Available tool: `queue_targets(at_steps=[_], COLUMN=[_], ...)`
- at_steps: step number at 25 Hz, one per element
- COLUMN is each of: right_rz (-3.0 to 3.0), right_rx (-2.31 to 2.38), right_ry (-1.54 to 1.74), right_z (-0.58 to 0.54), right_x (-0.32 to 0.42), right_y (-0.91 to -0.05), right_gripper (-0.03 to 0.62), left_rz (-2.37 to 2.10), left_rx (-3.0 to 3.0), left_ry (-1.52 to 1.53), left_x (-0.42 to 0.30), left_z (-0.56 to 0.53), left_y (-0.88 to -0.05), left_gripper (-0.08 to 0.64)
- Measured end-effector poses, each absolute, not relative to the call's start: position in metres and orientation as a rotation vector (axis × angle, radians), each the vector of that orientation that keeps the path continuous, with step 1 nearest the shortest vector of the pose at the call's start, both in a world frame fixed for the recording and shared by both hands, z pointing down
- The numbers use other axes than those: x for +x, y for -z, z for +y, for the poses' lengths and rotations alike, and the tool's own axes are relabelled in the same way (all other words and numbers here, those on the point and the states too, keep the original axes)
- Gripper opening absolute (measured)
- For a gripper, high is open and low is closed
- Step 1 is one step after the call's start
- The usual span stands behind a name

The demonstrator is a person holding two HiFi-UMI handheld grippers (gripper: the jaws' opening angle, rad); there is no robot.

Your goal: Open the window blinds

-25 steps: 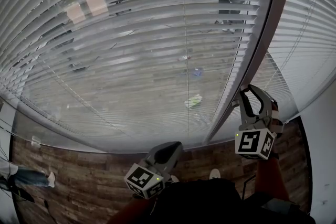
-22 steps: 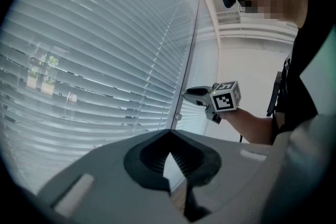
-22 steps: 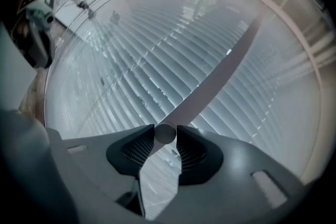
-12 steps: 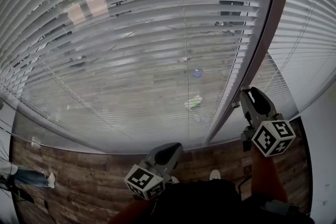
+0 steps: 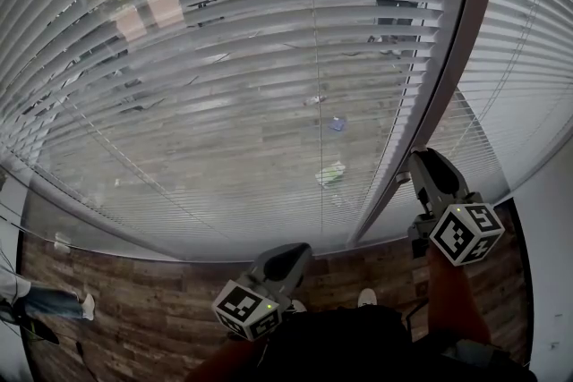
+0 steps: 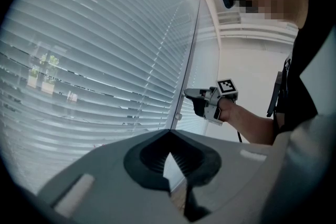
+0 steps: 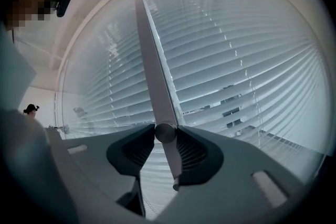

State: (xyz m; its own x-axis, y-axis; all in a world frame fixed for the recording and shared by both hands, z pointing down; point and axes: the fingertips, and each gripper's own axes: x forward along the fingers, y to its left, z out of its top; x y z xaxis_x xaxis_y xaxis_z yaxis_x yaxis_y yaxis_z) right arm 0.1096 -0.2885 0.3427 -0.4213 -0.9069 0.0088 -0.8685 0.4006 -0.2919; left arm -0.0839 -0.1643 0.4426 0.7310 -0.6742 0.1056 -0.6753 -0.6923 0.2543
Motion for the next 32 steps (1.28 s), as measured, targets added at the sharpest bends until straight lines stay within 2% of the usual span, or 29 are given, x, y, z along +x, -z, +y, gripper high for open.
queue_targets(at_steps=[24,32], right_rz=[2.753,2.807], right_rx=[-1.884,-2.031], right_ry=[-0.146,-0.481], right_z=[-0.2894,-0.2867], right_x=[0.1056,0.1], right_y=[-0.343,-0.3398], right_gripper=[0.152,0.149], left_rz=[-1.051,-1.058], left_rx=[2.661,2.657], left_ry=[-0.006,-0.016], left_x=[-0.0825,-0.0842], left_z=[-0.1632,-0.1618], left_y=[-0.44,-0.4385], left_gripper=[0.0,0.0])
